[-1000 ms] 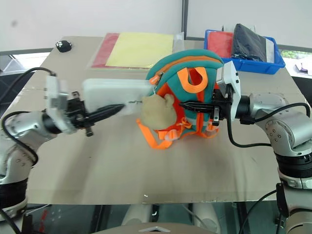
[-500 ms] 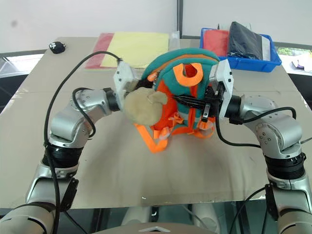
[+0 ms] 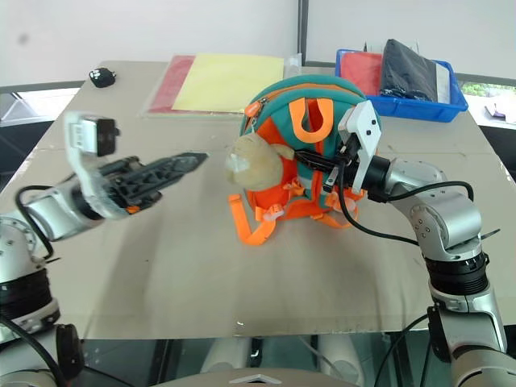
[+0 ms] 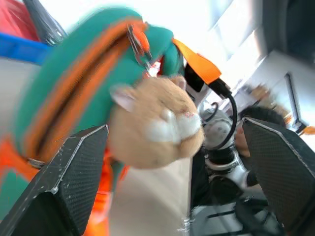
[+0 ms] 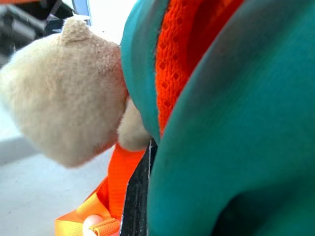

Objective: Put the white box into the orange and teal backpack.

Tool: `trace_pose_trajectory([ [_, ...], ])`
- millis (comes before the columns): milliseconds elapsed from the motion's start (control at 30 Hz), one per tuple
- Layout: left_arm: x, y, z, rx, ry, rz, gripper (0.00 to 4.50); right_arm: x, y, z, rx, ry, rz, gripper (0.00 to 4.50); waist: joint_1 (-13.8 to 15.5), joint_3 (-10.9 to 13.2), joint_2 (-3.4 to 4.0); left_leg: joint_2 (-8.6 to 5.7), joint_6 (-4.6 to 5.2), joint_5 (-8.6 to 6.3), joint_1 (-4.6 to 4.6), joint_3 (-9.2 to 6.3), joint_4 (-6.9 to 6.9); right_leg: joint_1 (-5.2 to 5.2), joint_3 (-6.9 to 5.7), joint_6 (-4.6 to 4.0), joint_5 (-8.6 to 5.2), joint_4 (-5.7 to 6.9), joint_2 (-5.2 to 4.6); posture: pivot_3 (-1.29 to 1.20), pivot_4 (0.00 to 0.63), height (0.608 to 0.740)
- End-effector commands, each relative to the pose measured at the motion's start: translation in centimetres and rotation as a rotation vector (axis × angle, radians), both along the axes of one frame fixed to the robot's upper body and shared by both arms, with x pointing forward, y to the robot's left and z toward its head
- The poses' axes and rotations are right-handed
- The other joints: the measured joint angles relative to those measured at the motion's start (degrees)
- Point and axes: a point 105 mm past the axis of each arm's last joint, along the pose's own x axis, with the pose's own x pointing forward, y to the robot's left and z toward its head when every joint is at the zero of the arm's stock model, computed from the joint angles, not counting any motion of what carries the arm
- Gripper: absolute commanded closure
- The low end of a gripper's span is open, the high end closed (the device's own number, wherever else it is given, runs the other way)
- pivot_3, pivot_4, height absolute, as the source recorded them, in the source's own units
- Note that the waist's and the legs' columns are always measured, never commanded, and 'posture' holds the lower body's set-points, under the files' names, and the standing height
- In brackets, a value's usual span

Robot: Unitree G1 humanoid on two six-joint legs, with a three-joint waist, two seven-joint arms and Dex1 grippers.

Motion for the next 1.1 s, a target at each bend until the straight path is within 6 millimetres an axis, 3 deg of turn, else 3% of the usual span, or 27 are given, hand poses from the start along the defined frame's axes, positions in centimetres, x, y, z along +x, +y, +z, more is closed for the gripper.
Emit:
trace_pose_trajectory([
  [33,-0.1,-2.4,0.5,-0.008,-0.040,-0.005,0.05,-0.7,0.3,1.7,0.007,-0.068,0.013,4.50,-0.04,0.00,0.00,0.00,0.00,0.00,0.00,0.00,0.00,0.00,0.01,0.00,0.00,0.01,0.02,0.00,0.150,0.740],
  [167,1.2,-4.2,-0.1,-0.004,-0.024,0.032,0.05,-0.7,0.2,1.8,0.011,-0.070,-0.003,4.50,-0.03,0.00,0.00,-0.01,0.00,0.00,0.02,0.02,0.00,0.00,0.03,-0.01,0.00,0.01,0.05,0.00,0.150,0.740],
  [200,1.5,-4.4,-0.1,-0.014,-0.018,0.039,0.28,-0.7,0.2,1.8,0.013,-0.071,-0.007,4.50,-0.08,0.00,0.00,-0.01,0.00,0.00,0.01,0.03,0.00,0.00,0.04,-0.01,0.00,0.00,0.06,0.00,0.150,0.740],
  [300,1.5,-4.9,0.0,-0.021,-0.016,0.008,1.32,-0.7,0.1,1.8,0.024,-0.073,-0.023,4.50,-0.19,0.00,0.00,-0.01,0.00,0.00,0.01,0.07,-0.01,-0.01,0.08,-0.01,0.00,-0.02,0.06,0.00,0.150,0.740],
  [467,1.7,-4.5,0.6,-0.013,-0.048,0.017,3.73,-0.3,-0.4,1.9,0.053,-0.078,-0.068,4.50,-0.13,0.00,0.01,-0.01,0.00,0.00,0.01,0.08,-0.03,-0.01,0.08,-0.01,-0.01,-0.04,0.07,0.00,0.150,0.740],
  [533,1.5,-3.9,1.3,-0.030,-0.076,0.017,4.22,0.0,-0.8,2.1,0.077,-0.079,-0.100,4.50,-0.12,0.00,0.00,-0.02,0.00,0.00,0.01,0.09,-0.02,-0.01,0.09,-0.01,0.00,-0.04,0.07,0.00,0.150,0.740],
  [633,0.9,-2.4,3.1,-0.077,-0.154,0.022,4.26,0.9,-1.7,2.7,0.139,-0.081,-0.182,4.50,-0.13,0.00,0.01,-0.01,0.00,0.00,0.00,0.07,-0.03,-0.02,0.07,-0.01,0.00,-0.03,0.07,0.00,0.150,0.740],
  [733,0.7,2.0,4.5,-0.124,-0.166,0.103,4.26,2.6,-3.9,3.4,0.270,-0.073,-0.356,4.50,-0.43,0.01,0.02,0.02,0.00,0.00,0.01,0.09,-0.04,-0.04,0.09,-0.01,-0.01,-0.03,0.10,0.00,0.150,0.740],
  [800,0.9,3.7,4.2,-0.126,-0.136,0.157,4.26,3.3,-4.9,3.9,0.344,-0.062,-0.426,4.50,-0.60,0.02,0.04,0.02,0.00,0.00,0.06,0.14,-0.11,-0.07,0.14,-0.02,-0.01,-0.03,0.10,0.00,0.150,0.740],
  [900,1.6,5.8,1.8,-0.062,-0.062,0.273,4.26,4.2,-6.2,4.7,0.451,-0.050,-0.526,4.50,-0.37,0.02,0.06,0.03,0.00,0.00,0.06,0.19,-0.15,-0.07,0.16,-0.02,-0.01,-0.07,0.08,0.00,0.150,0.740],
  [1033,1.7,7.4,-4.8,0.053,0.108,0.431,4.26,5.2,-8.0,5.4,0.578,-0.022,-0.644,4.50,-0.28,0.02,0.05,0.03,-0.01,0.00,0.06,0.27,-0.16,-0.07,0.20,-0.02,-0.01,-0.11,0.04,0.00,0.150,0.740],
  [1100,1.5,7.5,-9.6,0.171,0.226,0.495,4.26,5.6,-8.9,5.8,0.639,-0.006,-0.698,4.50,-0.04,0.02,0.06,0.03,-0.01,0.00,0.06,0.25,-0.17,-0.06,0.16,-0.03,-0.01,-0.12,0.03,0.00,0.150,0.740],
])
